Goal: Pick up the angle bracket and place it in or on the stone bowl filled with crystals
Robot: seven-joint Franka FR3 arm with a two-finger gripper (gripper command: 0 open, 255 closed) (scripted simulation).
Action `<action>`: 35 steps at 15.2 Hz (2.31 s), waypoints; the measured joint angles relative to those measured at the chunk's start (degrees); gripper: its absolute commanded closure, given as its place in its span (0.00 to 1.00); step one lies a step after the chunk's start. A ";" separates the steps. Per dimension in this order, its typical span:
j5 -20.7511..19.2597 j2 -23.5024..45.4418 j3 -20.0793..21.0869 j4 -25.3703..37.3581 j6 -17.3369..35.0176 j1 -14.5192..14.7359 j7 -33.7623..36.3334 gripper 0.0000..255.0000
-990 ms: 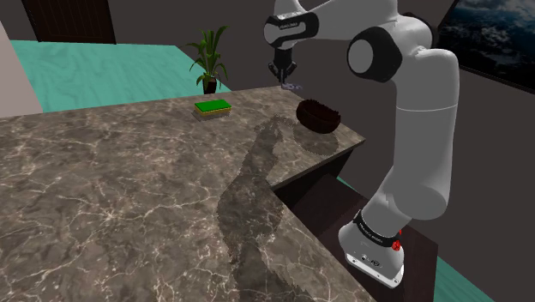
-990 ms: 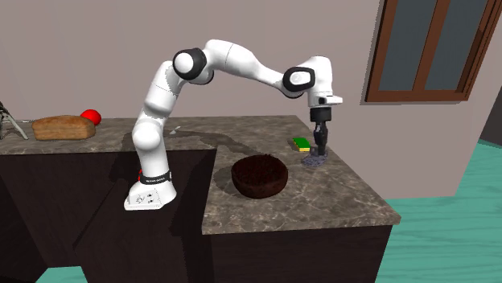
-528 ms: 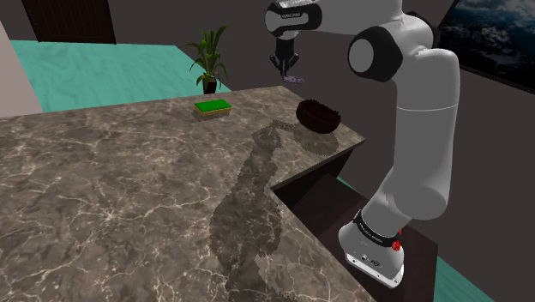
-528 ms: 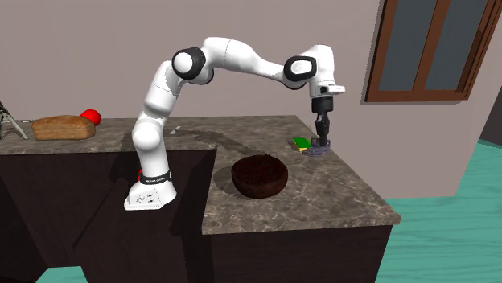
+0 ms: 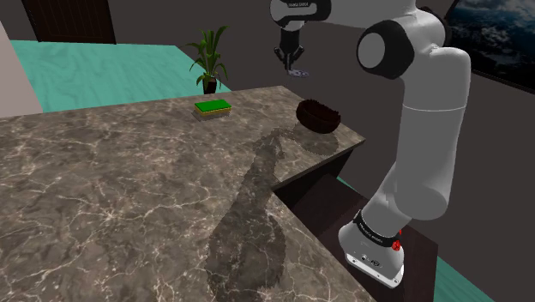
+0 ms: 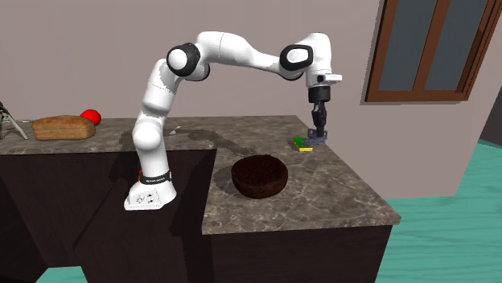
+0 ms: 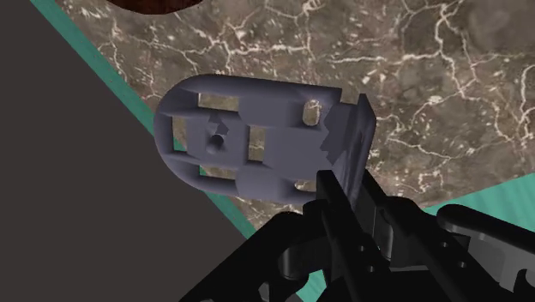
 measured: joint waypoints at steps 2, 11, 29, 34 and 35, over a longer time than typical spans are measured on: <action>-3.13 -6.08 -1.01 -8.21 2.50 2.59 1.37 1.00; -18.20 -30.61 -1.63 -33.32 5.20 7.52 9.17 1.00; -24.89 -37.63 -1.49 -50.23 14.79 6.24 15.36 1.00; -24.90 -37.39 -1.59 -50.51 15.31 6.23 15.45 1.00; -24.90 -37.40 -1.59 -50.52 15.32 6.23 15.46 1.00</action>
